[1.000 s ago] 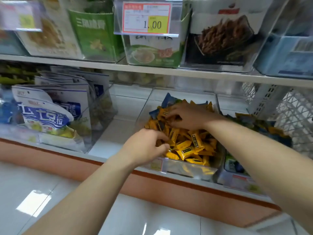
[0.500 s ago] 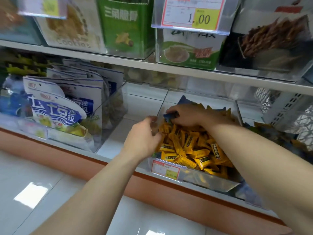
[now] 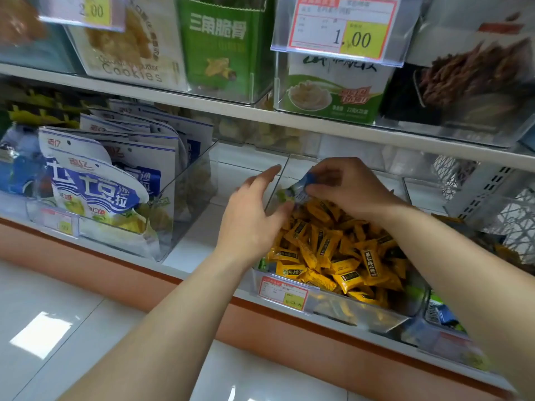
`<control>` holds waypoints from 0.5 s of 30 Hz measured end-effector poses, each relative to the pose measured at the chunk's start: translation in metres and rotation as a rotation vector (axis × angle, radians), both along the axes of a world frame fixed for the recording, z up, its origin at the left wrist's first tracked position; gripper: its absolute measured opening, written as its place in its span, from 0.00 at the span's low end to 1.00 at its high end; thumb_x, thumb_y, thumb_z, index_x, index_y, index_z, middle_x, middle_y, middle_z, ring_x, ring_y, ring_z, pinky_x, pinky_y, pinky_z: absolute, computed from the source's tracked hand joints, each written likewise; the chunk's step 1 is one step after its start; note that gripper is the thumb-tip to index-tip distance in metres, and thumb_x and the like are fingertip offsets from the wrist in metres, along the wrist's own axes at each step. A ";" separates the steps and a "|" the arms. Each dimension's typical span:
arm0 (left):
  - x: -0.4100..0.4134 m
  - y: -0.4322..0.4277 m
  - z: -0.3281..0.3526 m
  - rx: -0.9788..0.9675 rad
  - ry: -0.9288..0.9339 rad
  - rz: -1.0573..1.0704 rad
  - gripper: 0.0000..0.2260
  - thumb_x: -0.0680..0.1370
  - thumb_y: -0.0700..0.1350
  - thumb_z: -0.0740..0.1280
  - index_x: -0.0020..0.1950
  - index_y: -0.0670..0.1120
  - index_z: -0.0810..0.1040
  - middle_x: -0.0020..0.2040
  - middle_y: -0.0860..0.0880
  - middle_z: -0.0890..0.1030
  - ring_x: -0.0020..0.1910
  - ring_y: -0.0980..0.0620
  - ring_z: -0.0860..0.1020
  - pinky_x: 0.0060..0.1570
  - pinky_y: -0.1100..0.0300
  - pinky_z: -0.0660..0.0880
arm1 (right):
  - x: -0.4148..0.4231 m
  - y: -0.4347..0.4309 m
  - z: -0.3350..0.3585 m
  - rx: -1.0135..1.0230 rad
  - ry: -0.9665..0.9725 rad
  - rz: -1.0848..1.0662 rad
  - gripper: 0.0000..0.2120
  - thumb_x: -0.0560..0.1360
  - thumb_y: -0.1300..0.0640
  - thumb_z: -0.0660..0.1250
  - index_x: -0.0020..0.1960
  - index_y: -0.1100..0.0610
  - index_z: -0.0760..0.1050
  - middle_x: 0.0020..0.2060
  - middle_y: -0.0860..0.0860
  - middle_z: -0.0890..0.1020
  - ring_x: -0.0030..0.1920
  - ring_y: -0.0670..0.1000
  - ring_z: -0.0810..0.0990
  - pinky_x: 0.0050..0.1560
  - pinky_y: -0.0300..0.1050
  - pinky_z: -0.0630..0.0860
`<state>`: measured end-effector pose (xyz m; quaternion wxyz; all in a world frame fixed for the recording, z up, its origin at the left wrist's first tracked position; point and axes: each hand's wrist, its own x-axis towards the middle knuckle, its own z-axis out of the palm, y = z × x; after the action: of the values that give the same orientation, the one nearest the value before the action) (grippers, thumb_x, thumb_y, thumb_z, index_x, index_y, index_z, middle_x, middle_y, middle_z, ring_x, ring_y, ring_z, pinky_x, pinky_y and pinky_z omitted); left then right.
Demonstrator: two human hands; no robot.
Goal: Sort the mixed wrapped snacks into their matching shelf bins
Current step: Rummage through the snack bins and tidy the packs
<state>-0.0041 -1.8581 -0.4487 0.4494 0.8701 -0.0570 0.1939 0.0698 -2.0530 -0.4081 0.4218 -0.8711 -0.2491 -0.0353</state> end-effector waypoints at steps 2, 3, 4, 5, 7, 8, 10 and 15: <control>0.000 -0.003 0.003 -0.075 -0.008 -0.035 0.20 0.77 0.52 0.71 0.69 0.58 0.75 0.58 0.58 0.81 0.56 0.60 0.78 0.51 0.72 0.72 | -0.006 0.008 -0.002 0.050 0.058 0.077 0.08 0.72 0.55 0.75 0.45 0.43 0.80 0.43 0.39 0.85 0.45 0.38 0.82 0.45 0.28 0.75; -0.001 -0.001 0.004 -0.082 -0.027 -0.004 0.17 0.78 0.51 0.71 0.66 0.56 0.78 0.54 0.59 0.81 0.52 0.61 0.79 0.47 0.75 0.72 | -0.005 0.012 -0.004 0.068 0.067 0.084 0.06 0.74 0.55 0.74 0.46 0.44 0.81 0.43 0.39 0.85 0.46 0.39 0.83 0.46 0.32 0.77; 0.000 0.003 0.005 -0.087 -0.044 0.048 0.14 0.78 0.50 0.71 0.63 0.55 0.80 0.51 0.60 0.80 0.49 0.62 0.79 0.46 0.75 0.71 | 0.000 0.015 -0.006 0.091 0.073 0.064 0.05 0.76 0.55 0.71 0.47 0.44 0.81 0.43 0.41 0.86 0.46 0.40 0.83 0.49 0.36 0.79; 0.000 0.008 0.005 -0.109 -0.049 0.102 0.12 0.78 0.49 0.70 0.62 0.54 0.80 0.49 0.61 0.80 0.48 0.62 0.78 0.46 0.73 0.72 | 0.005 0.017 -0.008 0.099 0.085 0.036 0.06 0.78 0.56 0.68 0.50 0.46 0.81 0.45 0.43 0.86 0.48 0.41 0.83 0.54 0.41 0.79; 0.000 0.022 0.004 -0.160 -0.024 0.174 0.10 0.78 0.49 0.70 0.59 0.55 0.79 0.47 0.62 0.79 0.47 0.63 0.78 0.45 0.69 0.73 | 0.019 0.018 -0.013 -0.060 0.099 0.023 0.09 0.80 0.58 0.65 0.57 0.49 0.81 0.53 0.45 0.84 0.56 0.44 0.81 0.61 0.46 0.76; 0.000 0.028 0.003 -0.164 -0.004 0.201 0.09 0.78 0.49 0.70 0.58 0.56 0.79 0.45 0.64 0.78 0.46 0.65 0.77 0.43 0.70 0.72 | 0.026 0.019 -0.018 -0.223 0.115 0.048 0.11 0.80 0.56 0.65 0.61 0.49 0.79 0.58 0.45 0.82 0.60 0.45 0.79 0.62 0.44 0.73; -0.001 0.036 -0.001 -0.159 0.038 0.240 0.09 0.78 0.49 0.70 0.57 0.57 0.78 0.43 0.65 0.77 0.44 0.66 0.76 0.39 0.73 0.69 | 0.035 0.020 -0.030 -0.526 0.170 0.114 0.17 0.80 0.52 0.66 0.68 0.47 0.75 0.62 0.45 0.79 0.61 0.47 0.77 0.58 0.40 0.71; -0.002 0.035 -0.005 -0.181 0.067 0.185 0.09 0.77 0.49 0.70 0.55 0.59 0.77 0.46 0.62 0.80 0.46 0.63 0.79 0.40 0.72 0.70 | 0.045 0.021 -0.033 -0.898 0.041 0.118 0.12 0.75 0.46 0.65 0.58 0.37 0.77 0.45 0.42 0.76 0.46 0.46 0.75 0.37 0.41 0.66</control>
<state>-0.0063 -1.8234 -0.4535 0.5079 0.8336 0.0563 0.2096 0.1149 -2.0323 -0.4415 0.0081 -0.9526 -0.2804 0.1174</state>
